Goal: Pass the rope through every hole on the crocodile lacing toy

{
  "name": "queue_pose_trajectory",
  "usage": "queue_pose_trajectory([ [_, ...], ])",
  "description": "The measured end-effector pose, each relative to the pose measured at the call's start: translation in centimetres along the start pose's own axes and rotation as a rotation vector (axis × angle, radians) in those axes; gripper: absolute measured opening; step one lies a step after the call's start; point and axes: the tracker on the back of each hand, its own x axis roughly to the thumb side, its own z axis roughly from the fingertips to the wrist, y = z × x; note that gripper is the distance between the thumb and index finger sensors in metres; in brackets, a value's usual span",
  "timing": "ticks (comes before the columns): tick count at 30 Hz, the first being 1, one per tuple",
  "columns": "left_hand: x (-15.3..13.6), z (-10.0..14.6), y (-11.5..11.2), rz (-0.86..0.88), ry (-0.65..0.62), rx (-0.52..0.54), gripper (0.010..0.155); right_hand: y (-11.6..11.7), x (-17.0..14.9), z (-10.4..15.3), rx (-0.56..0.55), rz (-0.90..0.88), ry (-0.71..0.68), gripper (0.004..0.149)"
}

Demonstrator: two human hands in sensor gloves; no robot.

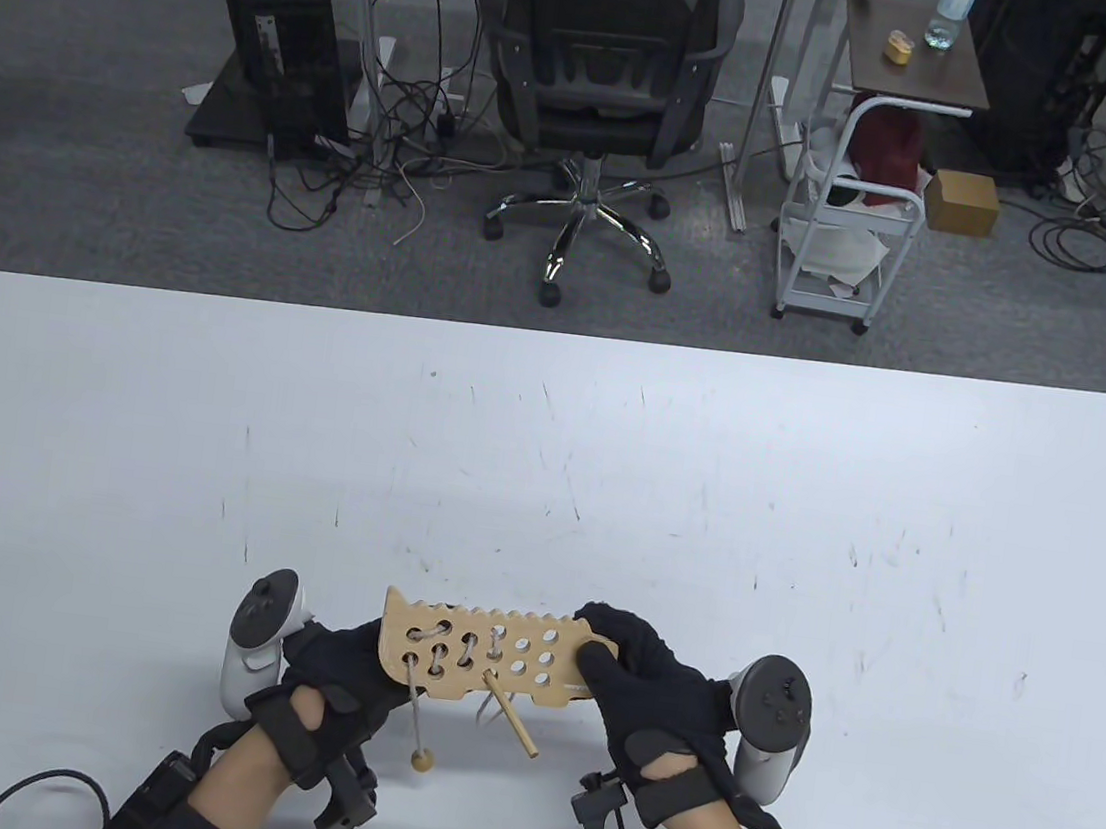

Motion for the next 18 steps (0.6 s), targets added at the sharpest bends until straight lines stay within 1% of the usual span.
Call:
queue_pose_trajectory([
  [6,0.2,0.4,1.2,-0.006,-0.001,0.073,0.052,-0.6,-0.1,-0.1,-0.027,-0.001,0.008,0.048],
  [9,0.3,0.6,1.7,0.005,-0.012,0.086,0.053,-0.9,-0.3,-0.2,-0.042,0.002,0.015,0.048],
  [13,0.5,1.0,2.3,0.016,-0.036,0.159,0.057,-1.4,-0.5,-0.3,-0.065,0.01,0.032,0.048],
  [15,0.7,1.1,2.6,0.014,-0.048,0.179,0.06,-1.5,-0.7,-0.4,-0.077,0.017,0.038,0.048],
  [18,1.1,1.4,2.8,-0.034,-0.068,0.214,0.065,-1.8,-0.9,-0.5,-0.093,0.027,0.049,0.048],
])
